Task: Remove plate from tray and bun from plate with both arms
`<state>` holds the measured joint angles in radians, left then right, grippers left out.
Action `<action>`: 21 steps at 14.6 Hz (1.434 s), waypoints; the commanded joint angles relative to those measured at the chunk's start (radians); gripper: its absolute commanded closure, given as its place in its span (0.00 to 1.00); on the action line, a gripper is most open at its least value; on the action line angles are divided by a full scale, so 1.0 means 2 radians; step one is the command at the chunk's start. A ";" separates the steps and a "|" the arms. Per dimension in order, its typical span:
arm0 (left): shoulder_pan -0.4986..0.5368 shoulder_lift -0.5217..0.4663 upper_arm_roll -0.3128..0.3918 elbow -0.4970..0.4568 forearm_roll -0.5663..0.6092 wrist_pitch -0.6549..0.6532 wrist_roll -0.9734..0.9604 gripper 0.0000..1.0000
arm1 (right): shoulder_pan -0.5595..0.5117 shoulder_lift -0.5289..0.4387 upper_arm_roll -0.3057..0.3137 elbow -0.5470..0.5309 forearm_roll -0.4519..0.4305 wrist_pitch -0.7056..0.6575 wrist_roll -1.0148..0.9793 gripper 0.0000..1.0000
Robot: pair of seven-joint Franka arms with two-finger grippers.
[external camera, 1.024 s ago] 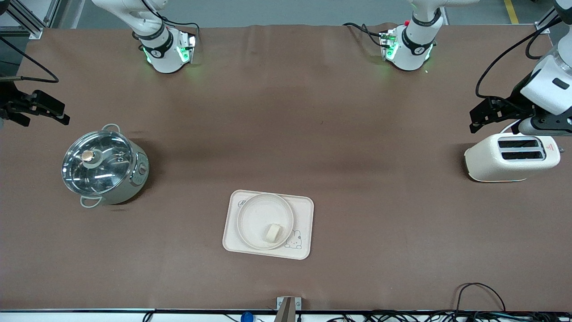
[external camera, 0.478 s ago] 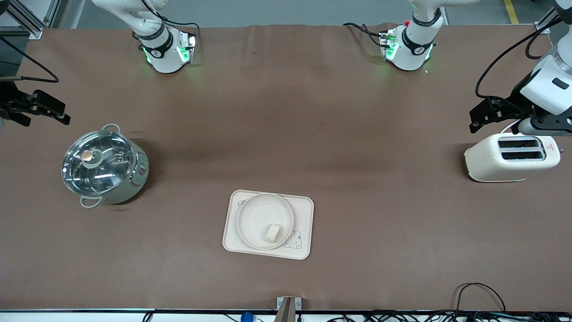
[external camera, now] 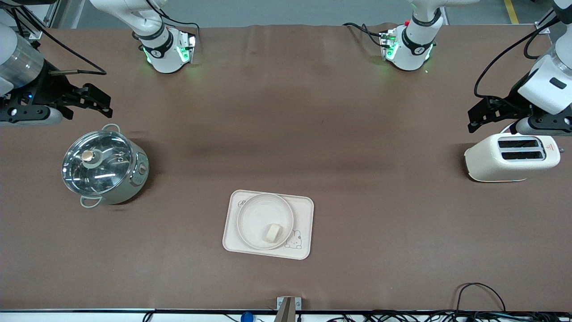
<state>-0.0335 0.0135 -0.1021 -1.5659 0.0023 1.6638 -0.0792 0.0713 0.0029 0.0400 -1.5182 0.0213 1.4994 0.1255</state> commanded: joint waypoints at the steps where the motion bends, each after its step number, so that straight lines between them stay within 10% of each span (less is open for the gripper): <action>1: 0.001 0.002 -0.001 0.010 -0.001 -0.011 0.009 0.00 | -0.039 -0.005 -0.008 0.007 -0.021 -0.007 -0.015 0.00; 21: 0.004 0.002 0.000 0.010 -0.001 -0.023 0.010 0.00 | 0.000 0.009 -0.003 0.004 0.005 -0.002 -0.032 0.00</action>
<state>-0.0297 0.0135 -0.1017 -1.5654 0.0023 1.6375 -0.0791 0.0040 0.0056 0.0319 -1.4870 0.0057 1.4587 0.0441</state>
